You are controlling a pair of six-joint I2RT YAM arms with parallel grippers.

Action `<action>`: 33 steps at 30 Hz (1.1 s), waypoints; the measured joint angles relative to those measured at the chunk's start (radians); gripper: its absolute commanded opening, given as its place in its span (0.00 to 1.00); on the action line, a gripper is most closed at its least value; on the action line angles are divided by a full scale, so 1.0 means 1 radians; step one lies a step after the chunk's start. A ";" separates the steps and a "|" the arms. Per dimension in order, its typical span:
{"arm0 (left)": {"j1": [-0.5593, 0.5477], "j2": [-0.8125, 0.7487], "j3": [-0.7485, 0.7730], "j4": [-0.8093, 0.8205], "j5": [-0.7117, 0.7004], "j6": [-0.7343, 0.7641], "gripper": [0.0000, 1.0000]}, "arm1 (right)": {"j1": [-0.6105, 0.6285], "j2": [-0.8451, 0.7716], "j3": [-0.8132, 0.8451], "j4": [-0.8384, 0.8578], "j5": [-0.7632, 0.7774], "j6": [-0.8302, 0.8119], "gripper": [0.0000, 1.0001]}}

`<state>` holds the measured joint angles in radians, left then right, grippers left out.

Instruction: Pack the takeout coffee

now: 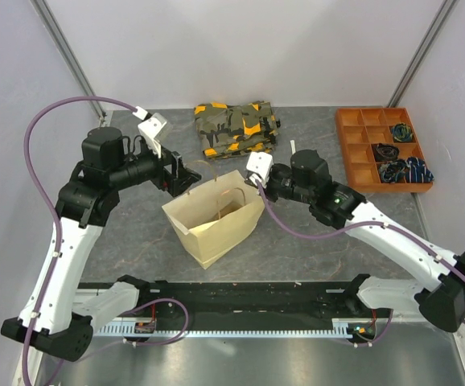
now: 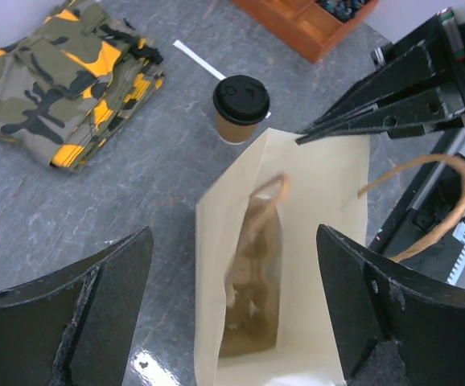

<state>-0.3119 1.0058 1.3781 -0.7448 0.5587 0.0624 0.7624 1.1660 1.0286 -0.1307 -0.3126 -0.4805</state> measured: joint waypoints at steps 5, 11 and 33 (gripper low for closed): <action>0.006 0.016 0.000 0.014 -0.034 -0.015 0.90 | 0.002 0.046 0.053 -0.085 0.041 0.054 0.35; 0.009 0.021 0.000 0.035 -0.037 -0.022 0.89 | 0.002 0.046 0.081 -0.131 0.080 0.112 0.69; 0.015 0.099 0.000 0.073 -0.051 -0.022 0.82 | -0.158 0.108 0.385 -0.264 0.175 0.301 0.98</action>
<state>-0.2966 1.1046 1.3781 -0.6716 0.5079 0.0402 0.6044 1.2736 1.4136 -0.3943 -0.1379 -0.1795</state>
